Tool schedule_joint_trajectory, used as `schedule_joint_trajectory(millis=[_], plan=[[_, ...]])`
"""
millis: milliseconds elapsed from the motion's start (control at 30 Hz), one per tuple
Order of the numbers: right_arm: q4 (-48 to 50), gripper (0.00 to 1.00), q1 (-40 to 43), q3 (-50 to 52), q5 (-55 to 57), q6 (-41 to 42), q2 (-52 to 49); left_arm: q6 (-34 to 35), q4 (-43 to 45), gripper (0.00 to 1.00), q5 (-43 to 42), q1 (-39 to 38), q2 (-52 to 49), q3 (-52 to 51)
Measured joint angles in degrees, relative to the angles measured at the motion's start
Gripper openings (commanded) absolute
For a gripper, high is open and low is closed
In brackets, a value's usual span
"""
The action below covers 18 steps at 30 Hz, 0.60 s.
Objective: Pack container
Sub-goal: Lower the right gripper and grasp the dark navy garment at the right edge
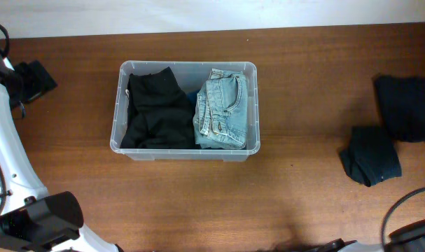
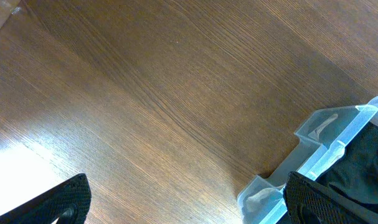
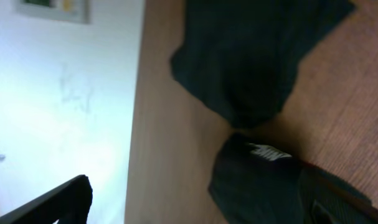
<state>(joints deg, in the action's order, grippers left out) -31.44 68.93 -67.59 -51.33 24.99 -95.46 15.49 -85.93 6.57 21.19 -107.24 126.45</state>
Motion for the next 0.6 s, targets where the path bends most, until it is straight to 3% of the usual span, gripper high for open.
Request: schedule_joint_trajectory(millis=[233, 600], plan=[[2.69, 0.99, 0.0, 0.28, -0.02, 1.03, -10.93, 0.0, 0.0, 0.99, 0.02, 0.0, 0.0, 0.0], [6.34, 0.98, -3.02, 0.33, 2.43, 1.2, -12.9, 0.0, 0.0, 0.99, 0.02, 0.0, 0.0, 0.0]])
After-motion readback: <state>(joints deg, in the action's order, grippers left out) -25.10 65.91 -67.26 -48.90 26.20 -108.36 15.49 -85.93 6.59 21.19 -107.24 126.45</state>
